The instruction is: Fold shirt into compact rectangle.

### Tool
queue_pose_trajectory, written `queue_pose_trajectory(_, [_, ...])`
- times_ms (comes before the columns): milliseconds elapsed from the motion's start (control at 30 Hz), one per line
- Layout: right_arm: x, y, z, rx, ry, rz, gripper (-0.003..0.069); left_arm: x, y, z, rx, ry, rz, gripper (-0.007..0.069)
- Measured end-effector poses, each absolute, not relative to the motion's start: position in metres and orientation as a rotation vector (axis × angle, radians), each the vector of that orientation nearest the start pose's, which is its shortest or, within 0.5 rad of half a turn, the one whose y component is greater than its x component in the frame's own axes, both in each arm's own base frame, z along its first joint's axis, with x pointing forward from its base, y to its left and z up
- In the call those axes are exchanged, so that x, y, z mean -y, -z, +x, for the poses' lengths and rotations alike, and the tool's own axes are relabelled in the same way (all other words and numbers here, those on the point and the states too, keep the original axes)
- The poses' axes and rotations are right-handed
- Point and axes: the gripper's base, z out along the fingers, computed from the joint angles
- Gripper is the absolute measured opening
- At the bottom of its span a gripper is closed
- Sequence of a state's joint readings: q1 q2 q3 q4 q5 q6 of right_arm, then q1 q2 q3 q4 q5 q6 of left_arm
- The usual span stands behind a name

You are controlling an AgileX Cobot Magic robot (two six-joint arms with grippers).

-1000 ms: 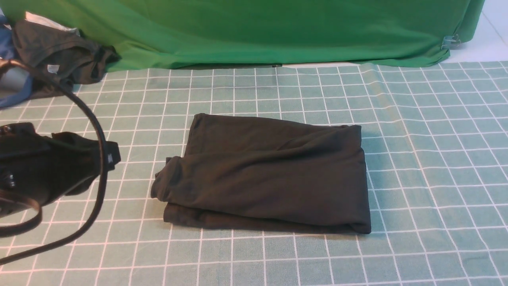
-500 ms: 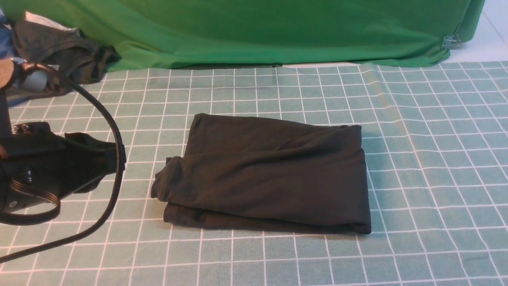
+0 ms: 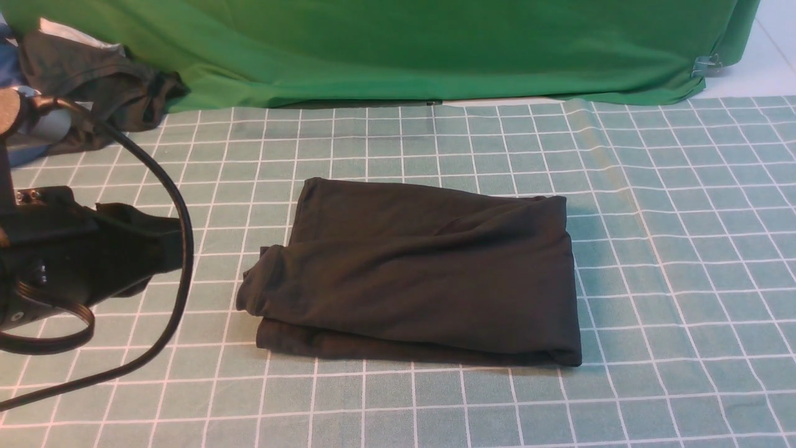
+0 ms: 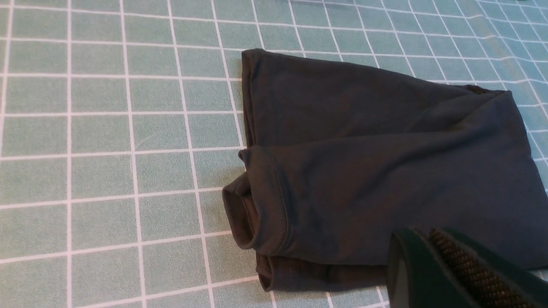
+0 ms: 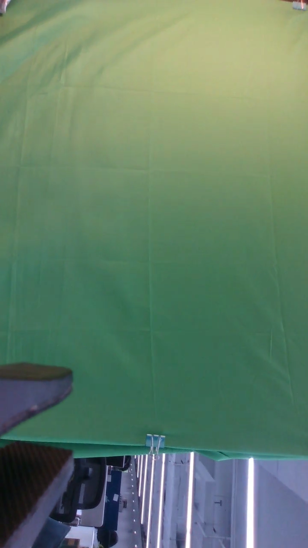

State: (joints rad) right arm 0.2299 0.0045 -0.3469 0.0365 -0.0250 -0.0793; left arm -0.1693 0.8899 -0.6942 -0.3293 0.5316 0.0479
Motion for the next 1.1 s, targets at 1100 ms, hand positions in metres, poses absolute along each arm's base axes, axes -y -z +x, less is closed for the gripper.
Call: queue_pose_trajectory(1100, [-0.004, -0.327, 0.018, -1.108, -0.167, -0.151, 0.0244, 0.005, -0.2, 0.06, -1.632, 0.053, 0.081, 0.0013])
